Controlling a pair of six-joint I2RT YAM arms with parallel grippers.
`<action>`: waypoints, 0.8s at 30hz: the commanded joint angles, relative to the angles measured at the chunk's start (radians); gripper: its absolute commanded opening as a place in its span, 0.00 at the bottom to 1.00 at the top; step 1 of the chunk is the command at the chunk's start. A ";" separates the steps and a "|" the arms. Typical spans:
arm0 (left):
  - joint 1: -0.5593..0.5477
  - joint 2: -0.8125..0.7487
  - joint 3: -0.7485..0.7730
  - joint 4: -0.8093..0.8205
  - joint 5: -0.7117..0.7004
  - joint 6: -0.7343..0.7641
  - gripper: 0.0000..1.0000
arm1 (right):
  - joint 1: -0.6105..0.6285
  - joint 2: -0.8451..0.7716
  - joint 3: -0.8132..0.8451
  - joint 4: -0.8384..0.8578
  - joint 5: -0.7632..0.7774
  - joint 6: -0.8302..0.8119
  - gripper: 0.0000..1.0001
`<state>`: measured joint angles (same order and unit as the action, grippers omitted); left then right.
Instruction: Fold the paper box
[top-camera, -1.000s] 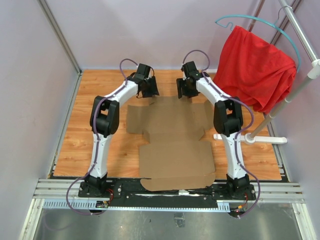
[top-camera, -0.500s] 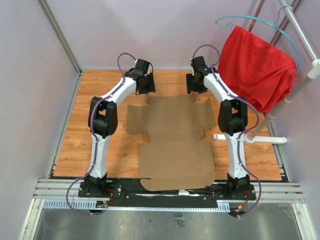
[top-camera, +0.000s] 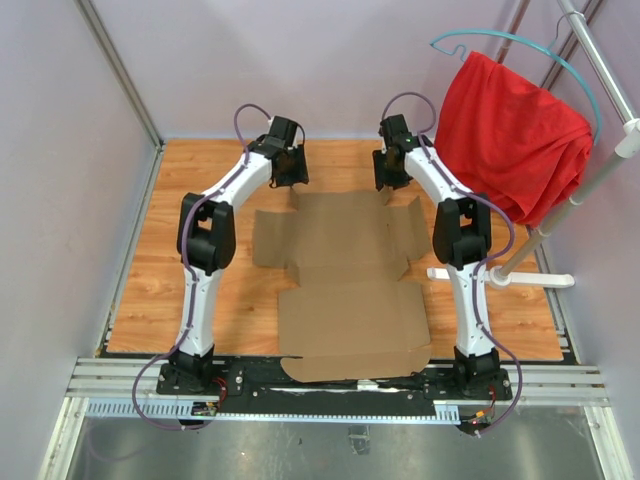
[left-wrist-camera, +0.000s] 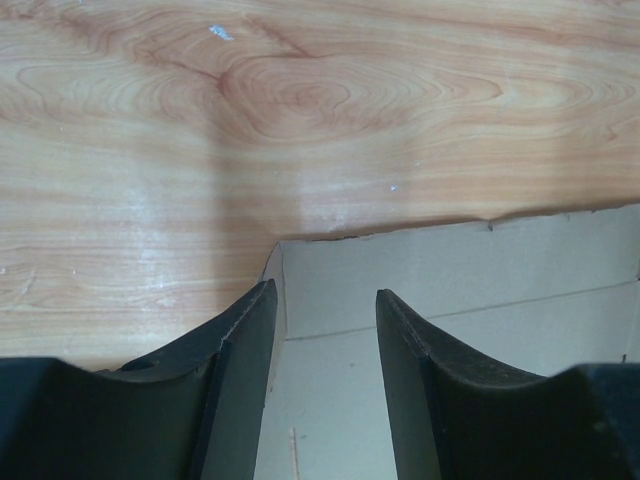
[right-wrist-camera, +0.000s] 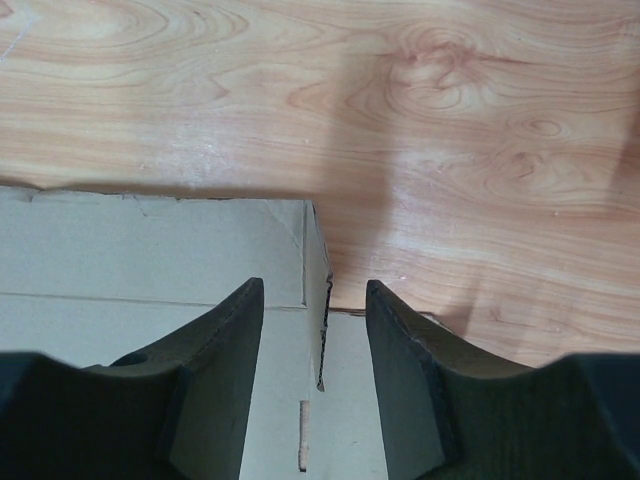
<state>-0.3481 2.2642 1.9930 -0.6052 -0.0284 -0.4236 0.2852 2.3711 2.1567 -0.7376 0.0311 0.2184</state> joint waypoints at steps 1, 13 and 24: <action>0.009 0.026 0.024 -0.028 -0.017 0.023 0.50 | 0.005 0.022 0.034 -0.035 -0.002 -0.014 0.46; 0.015 -0.065 -0.006 0.008 0.007 0.018 0.50 | 0.005 0.027 0.054 -0.045 0.006 -0.016 0.01; 0.005 -0.306 -0.135 0.202 0.166 0.161 0.58 | 0.010 -0.332 -0.424 0.310 0.003 -0.012 0.01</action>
<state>-0.3355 2.0872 1.8904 -0.5224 0.0666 -0.3618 0.2852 2.2158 1.8923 -0.5930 0.0273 0.2047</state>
